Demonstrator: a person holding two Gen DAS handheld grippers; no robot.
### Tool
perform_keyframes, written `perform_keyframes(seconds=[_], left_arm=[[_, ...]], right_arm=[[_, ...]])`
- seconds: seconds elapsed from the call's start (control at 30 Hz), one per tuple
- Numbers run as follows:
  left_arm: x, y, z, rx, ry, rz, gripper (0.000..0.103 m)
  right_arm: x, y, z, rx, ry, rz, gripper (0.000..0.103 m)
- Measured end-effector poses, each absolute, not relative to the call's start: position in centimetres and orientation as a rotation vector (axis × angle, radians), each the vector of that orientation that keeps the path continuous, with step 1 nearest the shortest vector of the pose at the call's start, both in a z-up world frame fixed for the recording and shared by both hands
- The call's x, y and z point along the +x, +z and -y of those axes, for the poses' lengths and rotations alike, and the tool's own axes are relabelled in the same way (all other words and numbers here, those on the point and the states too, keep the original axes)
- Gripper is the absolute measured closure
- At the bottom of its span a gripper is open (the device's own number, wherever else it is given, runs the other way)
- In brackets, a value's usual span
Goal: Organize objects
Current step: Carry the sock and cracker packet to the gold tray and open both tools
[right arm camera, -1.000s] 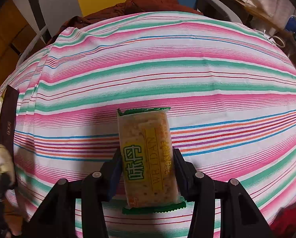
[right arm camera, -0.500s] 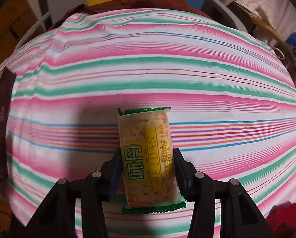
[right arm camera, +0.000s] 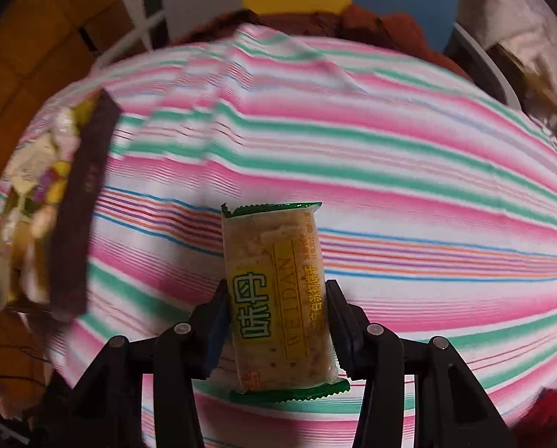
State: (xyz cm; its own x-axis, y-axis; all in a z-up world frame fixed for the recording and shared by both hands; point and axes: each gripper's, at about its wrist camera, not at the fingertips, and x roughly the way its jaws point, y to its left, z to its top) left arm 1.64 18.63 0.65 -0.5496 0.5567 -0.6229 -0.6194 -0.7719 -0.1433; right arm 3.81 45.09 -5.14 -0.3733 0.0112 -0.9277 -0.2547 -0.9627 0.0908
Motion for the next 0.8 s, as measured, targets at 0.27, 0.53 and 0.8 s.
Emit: perform_keyframes(seconds=[0.27, 0.53, 0.8], left_arm=[[-2.3, 1.1, -11.7, -0.941, 2.448, 0.017, 0.036], [-6.3, 0.3, -6.8, -1.027, 2.56, 0.102, 0.036], [-7.9, -1.5, -5.8, -1.102, 2.579, 0.108, 0.031]], right_arm=[[3.3, 0.1, -37.7, -1.569, 2.681, -0.432, 0.055], [-1.7, 2.5, -29.3, -1.533, 2.896, -0.509, 0.055], [-7.2, 1.0, -25.0, -1.547, 2.898, -0.665, 0.052]])
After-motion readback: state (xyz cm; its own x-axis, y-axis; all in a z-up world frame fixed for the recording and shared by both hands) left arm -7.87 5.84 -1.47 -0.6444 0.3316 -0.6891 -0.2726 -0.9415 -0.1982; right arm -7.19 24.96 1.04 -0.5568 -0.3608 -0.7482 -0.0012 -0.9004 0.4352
